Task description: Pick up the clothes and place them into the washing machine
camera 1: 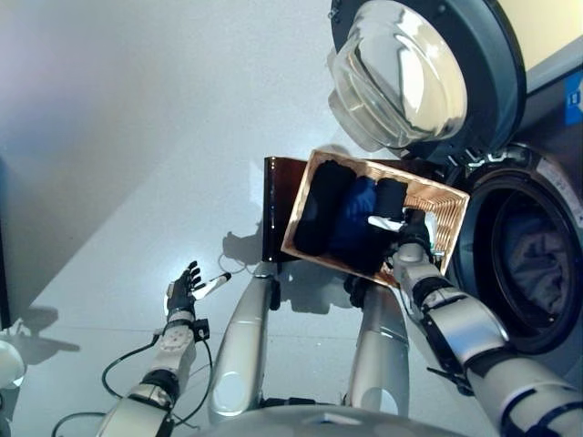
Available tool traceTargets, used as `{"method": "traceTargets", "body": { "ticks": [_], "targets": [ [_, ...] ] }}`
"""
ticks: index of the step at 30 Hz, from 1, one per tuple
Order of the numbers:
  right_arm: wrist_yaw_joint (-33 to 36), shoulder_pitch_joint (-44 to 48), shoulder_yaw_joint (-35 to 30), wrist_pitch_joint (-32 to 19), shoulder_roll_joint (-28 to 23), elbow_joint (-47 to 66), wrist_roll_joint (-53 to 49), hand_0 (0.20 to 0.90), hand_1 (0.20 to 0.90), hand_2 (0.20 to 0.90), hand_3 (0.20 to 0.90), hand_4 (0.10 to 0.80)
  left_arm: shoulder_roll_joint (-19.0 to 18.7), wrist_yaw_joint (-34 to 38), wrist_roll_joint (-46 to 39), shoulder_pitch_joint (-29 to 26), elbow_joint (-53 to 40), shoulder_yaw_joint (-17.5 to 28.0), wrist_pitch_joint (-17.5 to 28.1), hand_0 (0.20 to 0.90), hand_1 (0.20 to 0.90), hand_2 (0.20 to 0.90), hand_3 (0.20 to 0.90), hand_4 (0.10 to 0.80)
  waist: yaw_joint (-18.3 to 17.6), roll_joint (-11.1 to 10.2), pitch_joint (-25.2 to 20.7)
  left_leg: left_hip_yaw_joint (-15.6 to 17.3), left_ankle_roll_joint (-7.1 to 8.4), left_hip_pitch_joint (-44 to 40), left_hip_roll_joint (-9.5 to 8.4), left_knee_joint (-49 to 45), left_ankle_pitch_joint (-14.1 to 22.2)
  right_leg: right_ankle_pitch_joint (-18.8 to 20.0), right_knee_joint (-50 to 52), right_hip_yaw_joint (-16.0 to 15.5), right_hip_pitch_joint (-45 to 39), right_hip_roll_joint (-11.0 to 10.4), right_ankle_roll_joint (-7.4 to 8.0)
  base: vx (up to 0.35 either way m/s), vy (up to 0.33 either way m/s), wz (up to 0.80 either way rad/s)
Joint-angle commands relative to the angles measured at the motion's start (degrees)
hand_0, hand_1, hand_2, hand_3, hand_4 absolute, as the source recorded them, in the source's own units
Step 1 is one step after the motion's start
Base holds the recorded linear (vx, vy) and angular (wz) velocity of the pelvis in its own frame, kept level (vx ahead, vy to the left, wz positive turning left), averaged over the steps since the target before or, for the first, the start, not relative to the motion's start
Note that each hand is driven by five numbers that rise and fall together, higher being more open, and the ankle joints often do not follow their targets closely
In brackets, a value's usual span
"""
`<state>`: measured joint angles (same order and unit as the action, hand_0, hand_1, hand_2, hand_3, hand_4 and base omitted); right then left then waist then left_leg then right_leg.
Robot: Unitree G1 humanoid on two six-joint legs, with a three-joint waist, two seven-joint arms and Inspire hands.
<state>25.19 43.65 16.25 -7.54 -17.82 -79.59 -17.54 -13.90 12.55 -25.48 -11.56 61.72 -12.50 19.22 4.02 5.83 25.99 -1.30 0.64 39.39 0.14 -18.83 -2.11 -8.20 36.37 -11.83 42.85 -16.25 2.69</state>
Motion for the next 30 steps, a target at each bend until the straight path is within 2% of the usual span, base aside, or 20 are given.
{"method": "traceTargets", "body": {
  "ticks": [1,9,15,30],
  "targets": [
    [0.3,1.4,-0.4,-2.1,-1.4,0.3,-0.8,0.200,0.200,0.200,0.200,0.300,-5.0,1.9,-1.2,3.7,-1.3,0.0,2.2,0.900,0.900,0.900,0.900,0.800,0.7,0.0,-0.8,2.7,-0.38,-0.9,-1.90,-8.5,8.1,10.8,-12.5,6.0,-4.7,-1.4,3.19,0.020,-0.010,0.04],
    [-0.8,-2.4,-1.9,-3.2,-2.0,1.6,-2.1,0.200,0.200,0.200,0.200,0.300,-4.4,1.2,0.1,3.6,1.7,0.8,1.8,0.900,0.900,0.900,0.900,0.800,0.0,-1.2,-2.1,2.3,0.22,-4.8,-1.23,-4.7,7.1,12.1,-16.0,5.2,-8.4,-1.2,3.76,0.020,-0.009,0.00],
    [-2.0,-7.1,-2.9,-4.4,-2.1,5.5,-3.5,0.200,0.200,0.200,0.200,0.300,-4.1,0.7,0.5,3.5,3.6,1.9,1.5,0.900,0.900,0.900,0.900,0.800,-0.7,-3.0,-3.4,2.2,1.28,-10.4,-0.61,1.5,5.0,14.4,-22.0,3.6,-14.4,-1.1,4.81,0.058,-0.034,-0.06],
    [-6.1,-13.6,-5.1,-5.7,-2.7,9.6,-7.1,0.200,0.200,0.200,0.200,0.300,-3.7,-1.1,0.6,4.1,5.8,3.6,0.8,0.900,0.900,0.900,0.900,0.800,-1.5,-5.3,-6.1,1.9,2.78,-19.6,0.68,11.1,1.2,17.0,-29.5,1.4,-23.0,-0.4,6.02,0.051,-0.028,-0.03]
  ]
}}
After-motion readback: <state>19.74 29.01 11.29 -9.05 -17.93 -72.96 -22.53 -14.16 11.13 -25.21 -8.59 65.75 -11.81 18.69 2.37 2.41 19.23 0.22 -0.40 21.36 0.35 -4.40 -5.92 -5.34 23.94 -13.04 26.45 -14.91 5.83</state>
